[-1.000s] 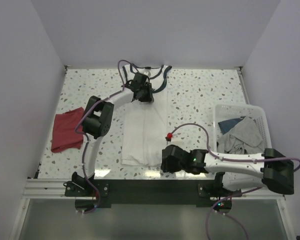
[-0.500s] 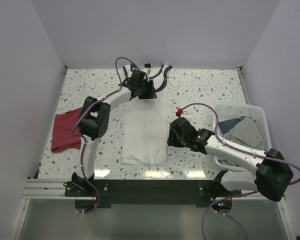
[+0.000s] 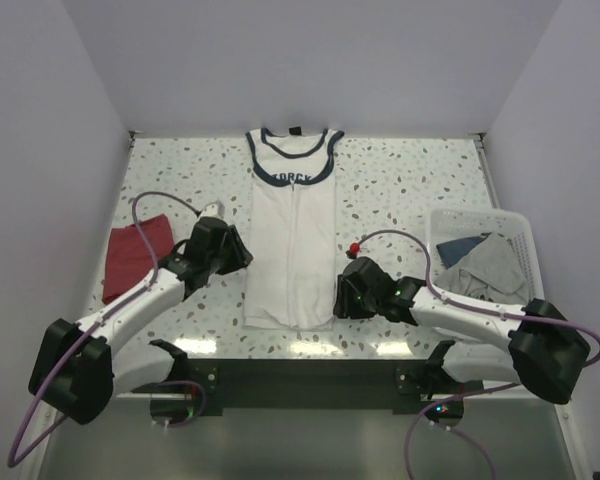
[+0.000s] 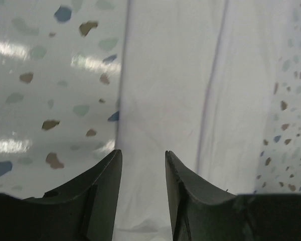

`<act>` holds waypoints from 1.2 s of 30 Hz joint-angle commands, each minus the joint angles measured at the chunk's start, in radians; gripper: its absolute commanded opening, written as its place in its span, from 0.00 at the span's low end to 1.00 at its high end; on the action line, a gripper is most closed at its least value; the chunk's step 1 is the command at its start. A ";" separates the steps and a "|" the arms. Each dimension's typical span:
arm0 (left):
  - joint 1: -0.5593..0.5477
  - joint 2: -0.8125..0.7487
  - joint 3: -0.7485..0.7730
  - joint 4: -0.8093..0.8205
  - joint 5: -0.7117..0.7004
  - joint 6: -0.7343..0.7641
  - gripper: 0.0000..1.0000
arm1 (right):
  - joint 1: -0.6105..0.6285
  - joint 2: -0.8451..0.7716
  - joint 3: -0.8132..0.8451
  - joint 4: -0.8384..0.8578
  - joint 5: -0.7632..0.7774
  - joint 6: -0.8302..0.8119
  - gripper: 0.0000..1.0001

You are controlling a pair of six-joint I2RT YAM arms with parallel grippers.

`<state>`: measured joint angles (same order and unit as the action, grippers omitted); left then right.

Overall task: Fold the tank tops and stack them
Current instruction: Fold the tank top

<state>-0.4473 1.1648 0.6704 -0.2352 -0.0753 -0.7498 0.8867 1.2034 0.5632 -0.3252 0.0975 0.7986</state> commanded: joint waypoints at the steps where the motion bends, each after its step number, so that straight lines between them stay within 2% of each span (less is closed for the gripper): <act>1: -0.001 -0.062 -0.118 -0.056 -0.027 -0.078 0.45 | 0.034 0.001 0.000 0.083 -0.016 0.033 0.44; 7: -0.001 -0.137 -0.244 -0.053 0.049 -0.109 0.47 | 0.089 0.018 -0.029 0.126 -0.005 0.094 0.45; 14: -0.004 -0.134 -0.322 0.004 0.195 -0.100 0.49 | 0.138 0.047 -0.045 0.140 0.011 0.128 0.45; 21: -0.027 -0.214 -0.379 -0.044 0.221 -0.143 0.50 | 0.146 0.031 -0.072 0.141 0.013 0.157 0.45; 36: -0.056 -0.249 -0.404 -0.162 0.249 -0.186 0.43 | 0.149 0.070 -0.086 0.209 0.013 0.197 0.45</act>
<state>-0.4862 0.9047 0.2974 -0.3099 0.1471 -0.9161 1.0286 1.2510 0.4873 -0.1455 0.0868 0.9756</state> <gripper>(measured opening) 0.436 0.447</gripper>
